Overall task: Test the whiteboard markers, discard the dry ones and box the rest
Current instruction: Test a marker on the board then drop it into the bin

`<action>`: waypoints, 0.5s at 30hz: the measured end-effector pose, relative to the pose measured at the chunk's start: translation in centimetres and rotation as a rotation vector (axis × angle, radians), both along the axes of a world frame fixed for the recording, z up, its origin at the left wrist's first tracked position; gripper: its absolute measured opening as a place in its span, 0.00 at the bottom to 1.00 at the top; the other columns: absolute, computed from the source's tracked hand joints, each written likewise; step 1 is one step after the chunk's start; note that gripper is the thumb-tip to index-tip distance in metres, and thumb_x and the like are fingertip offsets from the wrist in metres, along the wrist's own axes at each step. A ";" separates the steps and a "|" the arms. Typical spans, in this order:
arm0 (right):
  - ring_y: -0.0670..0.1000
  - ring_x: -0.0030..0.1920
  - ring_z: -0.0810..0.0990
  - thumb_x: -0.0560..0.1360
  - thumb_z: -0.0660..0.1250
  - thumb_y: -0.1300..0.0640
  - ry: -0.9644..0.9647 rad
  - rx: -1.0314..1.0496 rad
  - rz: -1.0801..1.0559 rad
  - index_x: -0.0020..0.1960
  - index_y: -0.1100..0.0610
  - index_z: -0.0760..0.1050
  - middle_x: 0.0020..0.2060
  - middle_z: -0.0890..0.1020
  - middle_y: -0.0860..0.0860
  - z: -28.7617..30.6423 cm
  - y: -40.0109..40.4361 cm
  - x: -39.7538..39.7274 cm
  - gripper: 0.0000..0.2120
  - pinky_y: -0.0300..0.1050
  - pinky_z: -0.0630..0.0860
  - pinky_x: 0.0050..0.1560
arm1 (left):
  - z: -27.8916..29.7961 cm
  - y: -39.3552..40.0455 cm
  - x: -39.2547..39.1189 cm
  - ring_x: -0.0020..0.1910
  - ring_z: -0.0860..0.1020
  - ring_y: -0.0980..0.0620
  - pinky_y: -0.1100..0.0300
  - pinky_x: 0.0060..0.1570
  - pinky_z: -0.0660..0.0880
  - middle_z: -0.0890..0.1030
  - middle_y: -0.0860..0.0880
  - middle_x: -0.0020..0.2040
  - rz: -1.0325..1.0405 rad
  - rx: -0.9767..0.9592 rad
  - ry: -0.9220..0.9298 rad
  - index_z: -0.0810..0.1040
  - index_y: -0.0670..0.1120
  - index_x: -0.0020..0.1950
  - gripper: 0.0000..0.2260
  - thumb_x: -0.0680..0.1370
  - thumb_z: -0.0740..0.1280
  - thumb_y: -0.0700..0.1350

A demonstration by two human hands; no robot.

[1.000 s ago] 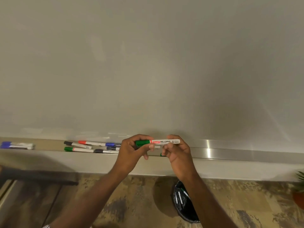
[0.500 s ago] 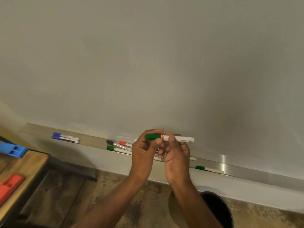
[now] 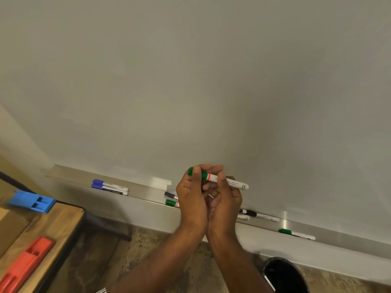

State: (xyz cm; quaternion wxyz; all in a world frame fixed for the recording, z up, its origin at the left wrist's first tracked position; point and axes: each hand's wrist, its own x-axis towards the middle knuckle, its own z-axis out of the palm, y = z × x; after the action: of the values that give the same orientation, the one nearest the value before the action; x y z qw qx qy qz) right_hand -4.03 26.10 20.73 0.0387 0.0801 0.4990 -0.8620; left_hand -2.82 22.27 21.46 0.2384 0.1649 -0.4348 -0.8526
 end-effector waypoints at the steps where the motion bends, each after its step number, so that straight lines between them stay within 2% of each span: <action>1: 0.50 0.34 0.83 0.73 0.69 0.53 0.003 0.001 -0.004 0.36 0.52 0.85 0.32 0.84 0.53 0.0 -0.8 0.0 0.09 0.41 0.80 0.37 | 0.0 -0.8 0.0 0.52 0.85 0.43 0.56 0.49 0.83 0.87 0.42 0.52 0.000 0.017 -0.003 0.79 0.37 0.56 0.19 0.81 0.58 0.52; 8: 0.50 0.34 0.83 0.81 0.64 0.60 -0.006 -0.057 -0.060 0.35 0.53 0.84 0.31 0.83 0.53 -0.6 -5.8 0.6 0.18 0.42 0.81 0.39 | -1.1 -5.8 0.1 0.55 0.84 0.43 0.60 0.49 0.81 0.86 0.41 0.54 -0.022 0.108 -0.012 0.79 0.40 0.53 0.16 0.85 0.57 0.49; 10: 0.52 0.33 0.80 0.82 0.63 0.62 -0.007 -0.086 -0.106 0.38 0.56 0.81 0.32 0.81 0.55 -0.9 -6.8 0.7 0.15 0.42 0.79 0.34 | -1.5 -6.9 0.1 0.56 0.85 0.44 0.58 0.51 0.82 0.86 0.42 0.54 -0.013 0.147 -0.031 0.78 0.40 0.53 0.16 0.85 0.56 0.49; 12: 0.52 0.31 0.76 0.82 0.61 0.63 -0.029 -0.121 -0.174 0.42 0.58 0.77 0.31 0.78 0.55 -1.0 -7.2 0.6 0.12 0.41 0.73 0.27 | -1.6 -8.2 -0.2 0.56 0.85 0.45 0.53 0.56 0.81 0.86 0.42 0.53 0.037 0.211 -0.044 0.76 0.42 0.52 0.15 0.86 0.56 0.50; 15: 0.51 0.29 0.74 0.82 0.59 0.64 -0.033 -0.120 -0.204 0.43 0.58 0.76 0.30 0.77 0.54 -1.1 -7.5 0.7 0.11 0.39 0.69 0.25 | -1.7 -9.7 -0.8 0.55 0.85 0.45 0.55 0.55 0.81 0.86 0.41 0.53 0.075 0.170 -0.014 0.75 0.42 0.51 0.14 0.85 0.57 0.50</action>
State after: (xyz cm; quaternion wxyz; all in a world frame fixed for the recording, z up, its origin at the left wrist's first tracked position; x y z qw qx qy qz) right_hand -3.34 18.59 19.65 -0.0365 0.1422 0.4352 -0.8883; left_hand -3.67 12.58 19.79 0.2524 0.2068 -0.3558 -0.8757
